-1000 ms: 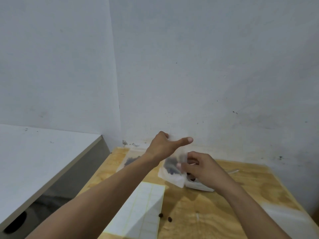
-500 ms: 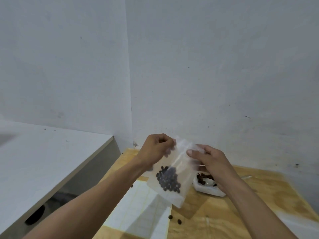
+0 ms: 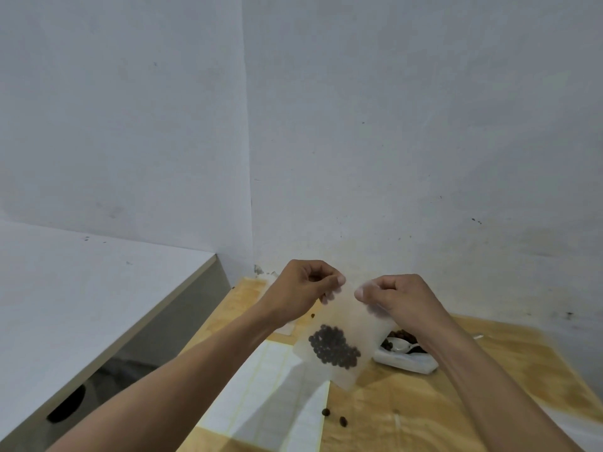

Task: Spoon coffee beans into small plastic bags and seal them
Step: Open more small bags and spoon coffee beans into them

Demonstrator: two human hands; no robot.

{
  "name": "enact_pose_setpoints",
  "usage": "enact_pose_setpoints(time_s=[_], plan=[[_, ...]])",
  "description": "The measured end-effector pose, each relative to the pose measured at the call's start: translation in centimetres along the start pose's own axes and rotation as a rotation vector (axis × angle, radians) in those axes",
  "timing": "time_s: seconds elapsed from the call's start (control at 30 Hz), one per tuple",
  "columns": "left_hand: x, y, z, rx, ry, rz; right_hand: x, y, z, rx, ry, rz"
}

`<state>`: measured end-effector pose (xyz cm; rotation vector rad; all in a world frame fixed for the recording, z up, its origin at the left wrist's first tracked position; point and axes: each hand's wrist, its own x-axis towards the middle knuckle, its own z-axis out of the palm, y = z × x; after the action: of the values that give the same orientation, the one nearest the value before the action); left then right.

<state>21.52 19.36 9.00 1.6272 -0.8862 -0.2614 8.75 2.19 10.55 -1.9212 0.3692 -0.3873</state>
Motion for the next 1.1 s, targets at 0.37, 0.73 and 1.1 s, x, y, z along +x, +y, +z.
enact_pose_setpoints(time_s=[0.37, 0.73, 1.1], plan=[[0.4, 0.0, -0.7, 0.013, 0.032, -0.026, 1.2, -1.3, 1.9, -0.038, -0.032, -0.015], [2.3, 0.9, -4.5, -0.009, 0.353, -0.104, 2.3, -2.0, 2.1, -0.003, 0.077, -0.04], [2.3, -0.9, -6.4, 0.009, 0.389, -0.593, 2.0, -0.8, 5.5, 0.547, -0.215, 0.406]])
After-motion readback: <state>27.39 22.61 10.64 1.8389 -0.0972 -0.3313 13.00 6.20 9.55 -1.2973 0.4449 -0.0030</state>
